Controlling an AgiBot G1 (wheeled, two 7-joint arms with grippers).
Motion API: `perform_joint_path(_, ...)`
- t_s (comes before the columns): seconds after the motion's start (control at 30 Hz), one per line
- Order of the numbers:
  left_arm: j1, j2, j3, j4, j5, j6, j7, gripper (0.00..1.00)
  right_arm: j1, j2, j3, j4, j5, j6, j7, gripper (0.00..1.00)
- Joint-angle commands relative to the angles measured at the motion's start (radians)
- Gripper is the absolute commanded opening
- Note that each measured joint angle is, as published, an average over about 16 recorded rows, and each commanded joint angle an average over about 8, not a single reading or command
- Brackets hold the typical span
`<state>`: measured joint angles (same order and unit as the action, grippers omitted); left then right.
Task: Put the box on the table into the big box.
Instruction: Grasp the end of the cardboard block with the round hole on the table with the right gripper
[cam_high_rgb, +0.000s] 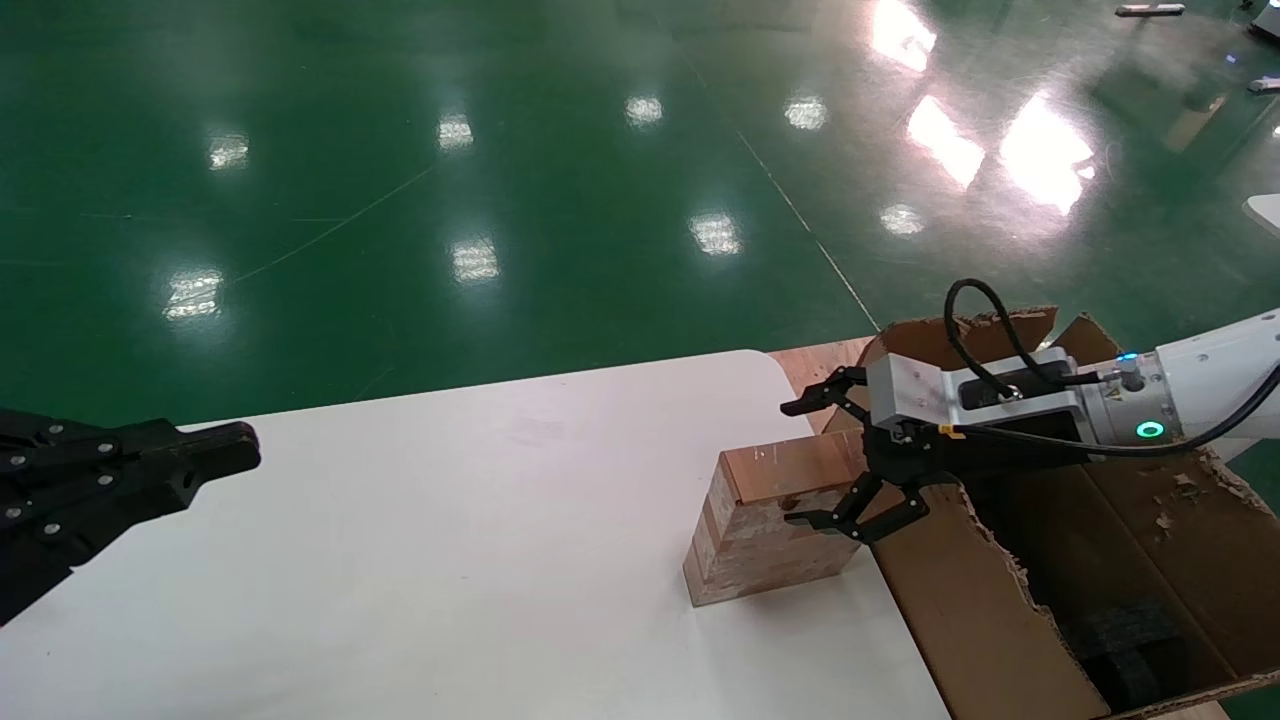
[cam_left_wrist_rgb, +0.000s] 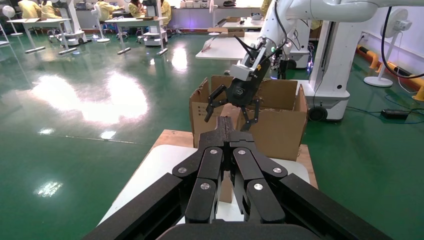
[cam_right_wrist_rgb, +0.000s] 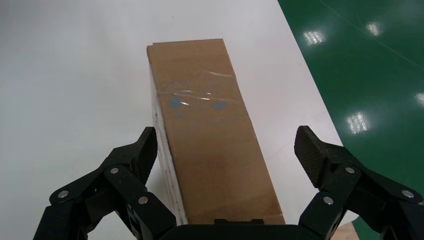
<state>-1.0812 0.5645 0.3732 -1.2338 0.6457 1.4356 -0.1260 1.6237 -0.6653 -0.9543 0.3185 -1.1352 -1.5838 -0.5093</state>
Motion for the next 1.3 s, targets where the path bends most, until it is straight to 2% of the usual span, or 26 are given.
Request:
perform_joint_path(0.03, 0.0, 0.0, 0.0, 0.0, 0.0, 0.0, 0.0, 0.84, 0.007, -0.005, -0.008, -0.014, 0.002, 0.0, -0.005, 1.0)
perform_joint_path(0.07, 0.0, 0.0, 0.0, 0.0, 0.0, 0.0, 0.0, 0.94, 0.009, -0.007, -0.01, -0.018, 0.004, 0.0, -0.005, 1.0)
perform_joint_path(0.1, 0.0, 0.0, 0.0, 0.0, 0.0, 0.0, 0.0, 1.0, 0.01, -0.008, -0.011, -0.022, 0.005, -0.001, -0.005, 0.98)
perform_joint_path(0.17, 0.0, 0.0, 0.0, 0.0, 0.0, 0.0, 0.0, 1.0, 0.012, -0.01, -0.014, -0.026, 0.007, -0.001, -0.005, 0.84)
perform_joint_path(0.37, 0.0, 0.0, 0.0, 0.0, 0.0, 0.0, 0.0, 1.0, 0.014, -0.011, -0.014, -0.028, 0.01, -0.001, -0.005, 0.11)
perform_joint_path(0.43, 0.0, 0.0, 0.0, 0.0, 0.0, 0.0, 0.0, 1.0, 0.014, -0.01, -0.013, -0.026, 0.01, -0.001, -0.005, 0.0)
perform_joint_path(1.3, 0.0, 0.0, 0.0, 0.0, 0.0, 0.0, 0.0, 1.0, 0.008, -0.007, -0.009, -0.017, 0.005, 0.0, -0.005, 0.0)
